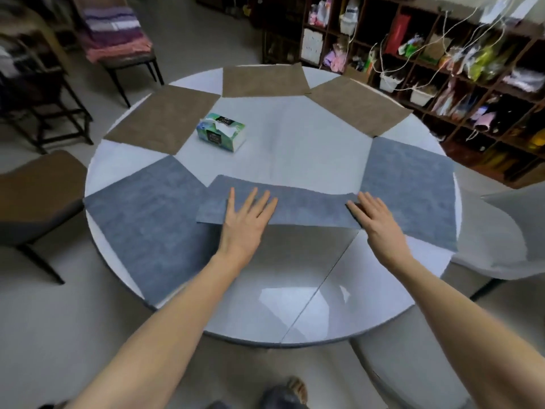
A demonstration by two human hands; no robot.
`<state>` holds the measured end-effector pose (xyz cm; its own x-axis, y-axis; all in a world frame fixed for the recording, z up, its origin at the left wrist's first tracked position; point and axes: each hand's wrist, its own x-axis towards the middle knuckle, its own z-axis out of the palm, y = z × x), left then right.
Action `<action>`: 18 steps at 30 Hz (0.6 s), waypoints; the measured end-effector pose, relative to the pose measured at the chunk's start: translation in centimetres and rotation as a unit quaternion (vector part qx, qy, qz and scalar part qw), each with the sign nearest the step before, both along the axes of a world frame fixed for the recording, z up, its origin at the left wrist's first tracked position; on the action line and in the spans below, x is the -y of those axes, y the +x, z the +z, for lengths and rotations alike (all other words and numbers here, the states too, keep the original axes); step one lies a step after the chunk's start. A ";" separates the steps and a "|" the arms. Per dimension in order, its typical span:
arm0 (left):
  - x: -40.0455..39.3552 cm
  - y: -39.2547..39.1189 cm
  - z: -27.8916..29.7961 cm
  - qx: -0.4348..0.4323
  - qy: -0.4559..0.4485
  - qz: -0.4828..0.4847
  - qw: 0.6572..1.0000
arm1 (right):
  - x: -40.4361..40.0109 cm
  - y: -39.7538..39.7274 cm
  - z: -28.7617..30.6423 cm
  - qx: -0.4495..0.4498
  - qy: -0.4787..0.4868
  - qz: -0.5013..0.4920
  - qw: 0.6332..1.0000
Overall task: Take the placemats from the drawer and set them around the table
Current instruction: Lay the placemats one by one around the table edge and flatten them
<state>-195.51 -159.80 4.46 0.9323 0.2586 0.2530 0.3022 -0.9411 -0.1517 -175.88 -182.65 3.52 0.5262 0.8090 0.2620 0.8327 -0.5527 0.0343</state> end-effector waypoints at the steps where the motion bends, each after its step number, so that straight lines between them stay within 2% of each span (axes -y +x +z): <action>1: 1.5 -1.0 -1.5 -0.104 -0.050 0.015 0.993 | 1.1 -0.6 -1.3 -0.027 -0.047 0.019 0.998; 3: 3.8 -2.6 -3.8 -0.274 -0.149 0.034 0.949 | 3.0 -1.8 -3.3 -0.111 -0.173 0.044 0.978; 5: 4.9 -3.0 -5.2 -0.335 -0.222 0.040 0.915 | 3.7 -2.0 -4.4 -0.188 -0.264 0.039 0.945; 8: 5.5 -3.4 -5.5 -0.356 -0.271 0.047 0.893 | 3.9 -3.0 -4.4 -0.222 -0.296 0.027 0.929; 11: 6.1 -4.2 -6.4 -0.343 -0.257 0.057 0.902 | 4.6 -3.8 -5.2 -0.217 -0.290 0.010 0.932; 18: 10.0 -8.0 -9.7 -0.321 -0.253 0.056 0.911 | 7.8 -5.7 -8.4 -0.179 -0.345 -0.001 0.921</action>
<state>-203.49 -169.81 -5.27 0.8071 0.2928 -0.5127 0.4023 -0.9083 0.1146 -181.60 -190.49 -4.90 0.4806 0.7164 -0.5057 0.8578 -0.5039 0.1013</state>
